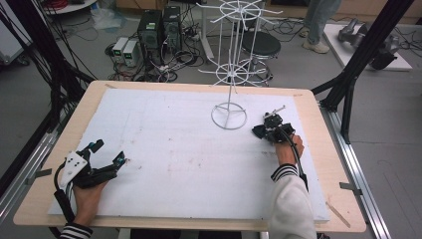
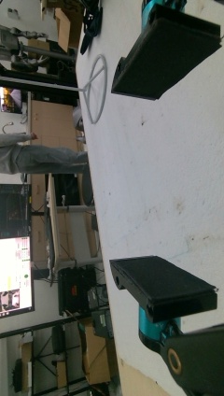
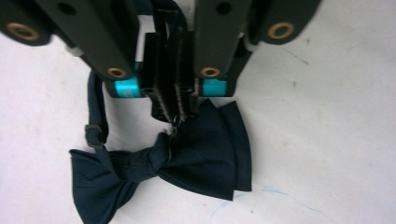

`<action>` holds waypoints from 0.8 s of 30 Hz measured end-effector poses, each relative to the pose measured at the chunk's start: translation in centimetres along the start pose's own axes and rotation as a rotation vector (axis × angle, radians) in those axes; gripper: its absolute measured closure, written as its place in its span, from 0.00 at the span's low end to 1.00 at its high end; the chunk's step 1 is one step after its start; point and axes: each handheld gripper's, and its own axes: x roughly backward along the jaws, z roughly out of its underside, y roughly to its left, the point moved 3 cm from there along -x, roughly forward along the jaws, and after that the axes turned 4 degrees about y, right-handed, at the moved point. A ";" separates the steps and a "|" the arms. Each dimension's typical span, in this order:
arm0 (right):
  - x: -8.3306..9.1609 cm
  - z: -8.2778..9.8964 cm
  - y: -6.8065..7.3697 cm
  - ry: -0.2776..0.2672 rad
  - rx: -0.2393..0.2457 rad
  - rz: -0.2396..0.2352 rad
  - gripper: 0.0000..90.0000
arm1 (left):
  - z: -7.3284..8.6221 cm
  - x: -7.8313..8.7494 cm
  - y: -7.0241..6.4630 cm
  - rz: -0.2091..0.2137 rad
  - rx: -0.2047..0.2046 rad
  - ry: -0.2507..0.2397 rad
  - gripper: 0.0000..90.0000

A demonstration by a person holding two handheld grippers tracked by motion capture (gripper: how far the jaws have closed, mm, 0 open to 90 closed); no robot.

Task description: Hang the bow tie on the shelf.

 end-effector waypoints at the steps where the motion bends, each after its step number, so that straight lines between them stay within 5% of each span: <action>1: 0.1 0.0 -0.1 0.000 -0.007 0.005 0.97 | 0.0 0.0 0.0 0.000 0.000 -0.001 0.16; 13: 0.7 -0.1 0.0 -0.043 -0.005 0.008 0.98 | 0.0 0.0 0.0 0.000 0.003 -0.002 0.16; 24: 1.8 0.5 -0.7 -0.160 -0.088 -0.007 0.98 | 0.0 0.0 0.0 0.000 0.000 0.000 0.16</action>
